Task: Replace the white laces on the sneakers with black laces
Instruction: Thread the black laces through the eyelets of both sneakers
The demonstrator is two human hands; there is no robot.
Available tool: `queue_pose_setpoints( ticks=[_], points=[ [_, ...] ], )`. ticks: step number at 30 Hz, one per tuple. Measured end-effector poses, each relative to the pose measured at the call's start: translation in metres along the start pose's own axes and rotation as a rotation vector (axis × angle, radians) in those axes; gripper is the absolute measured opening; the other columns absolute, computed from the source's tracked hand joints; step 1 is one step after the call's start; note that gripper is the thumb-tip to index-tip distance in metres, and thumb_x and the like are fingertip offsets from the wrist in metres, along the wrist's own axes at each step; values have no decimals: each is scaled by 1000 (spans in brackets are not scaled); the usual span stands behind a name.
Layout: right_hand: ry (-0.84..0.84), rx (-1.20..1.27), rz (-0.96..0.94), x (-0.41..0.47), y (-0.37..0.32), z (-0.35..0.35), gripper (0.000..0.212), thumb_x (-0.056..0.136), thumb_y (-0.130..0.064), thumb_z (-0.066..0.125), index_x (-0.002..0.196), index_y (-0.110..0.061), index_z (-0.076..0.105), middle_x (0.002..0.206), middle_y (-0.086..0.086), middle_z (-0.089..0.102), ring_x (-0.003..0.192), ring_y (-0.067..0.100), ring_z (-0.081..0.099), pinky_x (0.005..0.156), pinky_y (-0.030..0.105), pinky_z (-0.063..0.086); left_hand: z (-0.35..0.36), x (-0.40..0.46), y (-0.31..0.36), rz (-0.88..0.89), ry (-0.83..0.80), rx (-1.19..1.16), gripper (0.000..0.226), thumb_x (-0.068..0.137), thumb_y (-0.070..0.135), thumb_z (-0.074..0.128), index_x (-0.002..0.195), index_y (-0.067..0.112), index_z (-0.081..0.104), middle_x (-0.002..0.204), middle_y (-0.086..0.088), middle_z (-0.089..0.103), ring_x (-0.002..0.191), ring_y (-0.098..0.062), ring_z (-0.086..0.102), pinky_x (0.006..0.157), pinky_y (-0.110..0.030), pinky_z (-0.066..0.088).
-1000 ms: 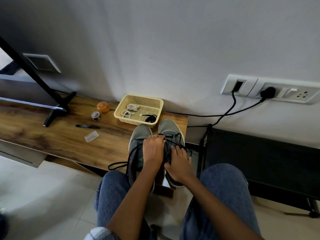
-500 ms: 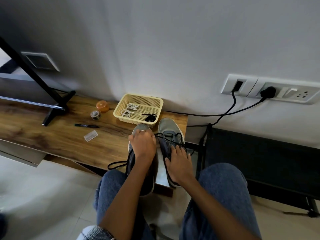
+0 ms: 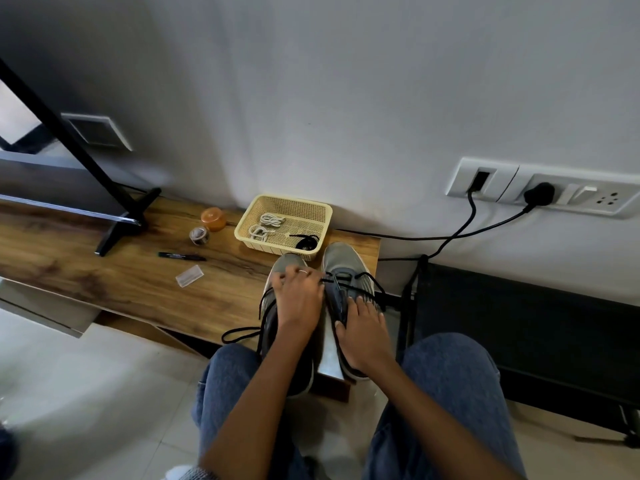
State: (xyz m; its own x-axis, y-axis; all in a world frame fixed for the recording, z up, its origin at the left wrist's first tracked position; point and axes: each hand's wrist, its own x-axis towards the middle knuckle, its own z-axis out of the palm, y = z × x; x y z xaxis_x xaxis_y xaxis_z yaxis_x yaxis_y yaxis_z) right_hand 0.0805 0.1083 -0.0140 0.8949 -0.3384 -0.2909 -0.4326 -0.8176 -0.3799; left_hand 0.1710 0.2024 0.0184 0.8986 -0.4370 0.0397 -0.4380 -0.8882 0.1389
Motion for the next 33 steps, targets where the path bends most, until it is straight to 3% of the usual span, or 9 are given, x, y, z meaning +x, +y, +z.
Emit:
queue_pose_setpoints(
  ticks=[10,21,23,27,30,33],
  points=[
    [18,-17,2,1,1,3,60,101,-38,32,152,-12,15,159,9,16,146,24,11,118,42,9,10,15,11,-67,-6,103,28,100,35,40,109,25,64,103,3,67,112,-19,44,90,-38,20],
    [6,-12,6,2,1,3,59,101,-37,32,152,-12,16,159,10,16,146,25,12,118,43,11,-23,-15,-61,-497,211,-73,19,89,33,54,87,27,71,86,1,69,99,-19,47,93,-41,24],
    [-1,-2,10,2,1,3,59,101,-37,32,152,-12,16,159,10,16,146,25,11,118,43,10,-22,-18,-58,-474,185,-57,21,91,34,52,100,27,70,97,-1,69,107,-22,46,97,-44,24],
    [-6,-6,12,3,1,3,60,101,-38,32,152,-11,16,159,10,16,146,25,12,119,43,11,-14,-13,-34,-233,158,-69,33,94,34,51,126,27,57,125,0,58,125,-23,36,101,-43,15],
    [0,-13,10,3,0,3,60,101,-38,33,152,-11,16,158,10,17,146,25,13,119,43,11,-7,-2,-11,-69,83,-24,31,97,35,47,126,31,57,125,6,57,123,-20,35,99,-41,20],
    [8,-9,4,2,1,2,59,101,-37,33,152,-11,16,158,10,17,146,25,13,118,43,11,6,6,4,-22,-14,67,29,99,37,43,121,30,61,122,8,59,123,-18,37,98,-40,17]
  ],
)
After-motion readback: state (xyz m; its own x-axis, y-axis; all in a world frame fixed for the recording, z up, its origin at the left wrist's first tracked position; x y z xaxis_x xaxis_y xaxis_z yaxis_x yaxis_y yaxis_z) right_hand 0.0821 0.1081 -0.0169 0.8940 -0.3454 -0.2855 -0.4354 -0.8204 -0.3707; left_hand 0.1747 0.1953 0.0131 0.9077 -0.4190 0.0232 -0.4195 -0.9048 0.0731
